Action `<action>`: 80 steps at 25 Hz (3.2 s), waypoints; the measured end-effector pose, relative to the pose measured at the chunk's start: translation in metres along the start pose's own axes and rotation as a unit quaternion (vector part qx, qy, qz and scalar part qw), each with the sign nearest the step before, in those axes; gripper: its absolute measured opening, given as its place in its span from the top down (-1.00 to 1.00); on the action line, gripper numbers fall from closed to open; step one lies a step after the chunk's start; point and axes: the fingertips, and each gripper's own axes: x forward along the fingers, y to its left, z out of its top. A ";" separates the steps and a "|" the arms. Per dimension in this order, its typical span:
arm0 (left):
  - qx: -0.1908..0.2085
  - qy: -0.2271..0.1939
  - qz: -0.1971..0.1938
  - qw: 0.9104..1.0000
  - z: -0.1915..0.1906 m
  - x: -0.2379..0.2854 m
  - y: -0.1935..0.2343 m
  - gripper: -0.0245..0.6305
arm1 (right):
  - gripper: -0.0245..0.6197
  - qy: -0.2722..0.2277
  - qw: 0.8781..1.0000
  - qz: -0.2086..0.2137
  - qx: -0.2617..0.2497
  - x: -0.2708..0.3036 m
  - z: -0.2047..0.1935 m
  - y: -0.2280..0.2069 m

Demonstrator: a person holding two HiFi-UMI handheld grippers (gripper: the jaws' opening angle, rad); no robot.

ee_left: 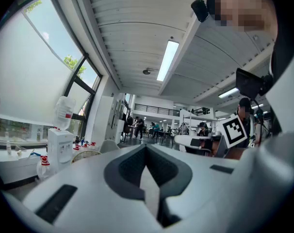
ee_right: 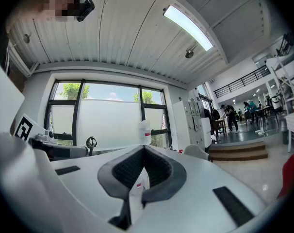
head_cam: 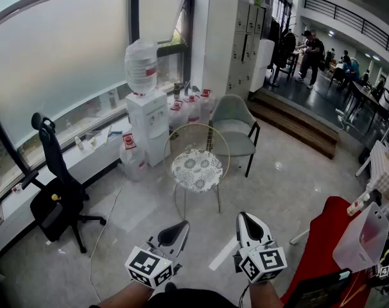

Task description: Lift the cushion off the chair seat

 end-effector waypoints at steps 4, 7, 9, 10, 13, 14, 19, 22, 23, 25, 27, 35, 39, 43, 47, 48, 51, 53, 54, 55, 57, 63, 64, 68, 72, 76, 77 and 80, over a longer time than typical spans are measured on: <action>-0.002 0.000 0.000 1.000 -0.003 -0.002 -0.001 0.90 | 0.90 -0.001 1.000 -0.001 -0.001 -0.001 -0.001 0.003; -0.003 -0.004 0.001 1.000 -0.004 -0.004 0.000 0.90 | 0.90 -0.001 1.000 -0.003 -0.001 -0.001 -0.002 0.003; -0.004 -0.003 0.000 1.000 -0.003 -0.005 0.001 0.90 | 0.90 0.003 1.000 -0.003 0.002 0.000 -0.003 0.004; -0.004 -0.002 -0.001 1.000 -0.003 -0.005 0.001 0.90 | 0.90 0.005 1.000 -0.002 0.004 0.000 -0.003 0.005; -0.002 -0.003 0.002 1.000 -0.001 -0.006 0.004 0.90 | 0.90 0.006 1.000 -0.006 0.003 0.000 -0.003 0.005; 0.000 -0.006 0.007 1.000 0.000 -0.007 0.006 0.90 | 0.90 0.007 1.000 -0.009 0.001 0.000 -0.003 0.006; 0.003 -0.008 0.015 1.000 0.000 -0.012 0.016 0.90 | 0.90 0.012 1.000 -0.009 0.005 0.003 -0.006 0.012; -0.009 -0.010 0.013 1.000 0.000 -0.013 0.023 0.90 | 0.90 0.017 1.000 -0.012 0.000 0.008 -0.008 0.017; -0.016 -0.013 0.013 1.000 0.002 -0.013 0.025 0.90 | 0.90 0.019 1.000 -0.014 0.000 0.009 -0.009 0.020; -0.022 -0.016 0.005 1.000 0.006 -0.014 0.027 0.90 | 0.90 0.020 1.000 -0.015 0.004 0.011 -0.007 0.025; -0.015 -0.014 -0.004 1.000 0.008 -0.016 0.028 0.90 | 0.90 0.020 1.000 -0.017 0.006 0.013 -0.006 0.028; 0.009 -0.025 -0.034 0.999 0.006 -0.025 0.042 0.90 | 0.90 0.019 0.999 -0.031 -0.004 0.023 -0.010 0.043; 0.002 -0.022 -0.043 0.999 0.002 -0.034 0.052 0.90 | 0.90 0.019 0.999 -0.046 -0.005 0.023 -0.011 0.051; -0.002 -0.020 -0.046 0.999 0.001 -0.035 0.064 0.90 | 0.89 0.022 0.999 -0.049 -0.011 0.027 -0.012 0.059; -0.010 -0.014 -0.054 0.998 -0.004 -0.032 0.070 0.90 | 0.90 0.027 0.998 -0.047 -0.009 0.035 -0.016 0.062; -0.012 -0.011 -0.054 0.998 -0.006 -0.030 0.071 0.90 | 0.89 0.029 0.998 -0.047 -0.007 0.036 -0.017 0.061; -0.012 -0.005 -0.050 0.999 -0.012 -0.023 0.073 0.90 | 0.90 0.029 0.999 -0.043 -0.004 0.042 -0.019 0.057; -0.010 -0.005 -0.047 0.999 -0.012 -0.017 0.075 0.90 | 0.89 0.029 0.999 -0.042 0.001 0.048 -0.021 0.051; -0.010 -0.007 -0.044 0.999 -0.011 -0.013 0.076 0.90 | 0.89 0.030 0.999 -0.042 0.004 0.051 -0.022 0.047; -0.011 -0.008 -0.042 0.999 -0.010 -0.010 0.077 0.90 | 0.89 0.031 0.999 -0.041 0.006 0.053 -0.023 0.043; -0.011 -0.010 -0.040 0.999 -0.006 -0.003 0.078 0.90 | 0.90 0.030 0.999 -0.039 0.008 0.059 -0.022 0.036; -0.004 -0.018 -0.029 0.999 0.006 0.026 0.087 0.90 | 0.90 0.025 0.999 -0.034 0.013 0.081 -0.015 0.010; -0.006 -0.018 -0.028 0.999 0.007 0.030 0.089 0.90 | 0.89 0.025 0.999 -0.033 0.014 0.085 -0.015 0.006; -0.006 -0.015 -0.021 1.000 0.004 0.047 0.098 0.90 | 0.89 0.025 0.999 -0.027 0.016 0.101 -0.017 -0.009; 0.000 -0.010 -0.014 1.000 0.005 0.066 0.105 0.90 | 0.90 0.033 0.999 -0.021 0.021 0.118 -0.021 -0.023; -0.003 -0.006 -0.012 1.000 0.008 0.088 0.110 0.90 | 0.90 0.033 0.999 -0.018 0.025 0.136 -0.017 -0.041; -0.002 -0.005 -0.011 1.000 0.008 0.093 0.111 0.90 | 0.90 0.031 0.999 -0.016 0.025 0.140 -0.015 -0.045; 0.001 -0.002 -0.008 1.000 0.009 0.109 0.115 0.90 | 0.89 0.027 0.999 -0.010 0.026 0.152 -0.011 -0.057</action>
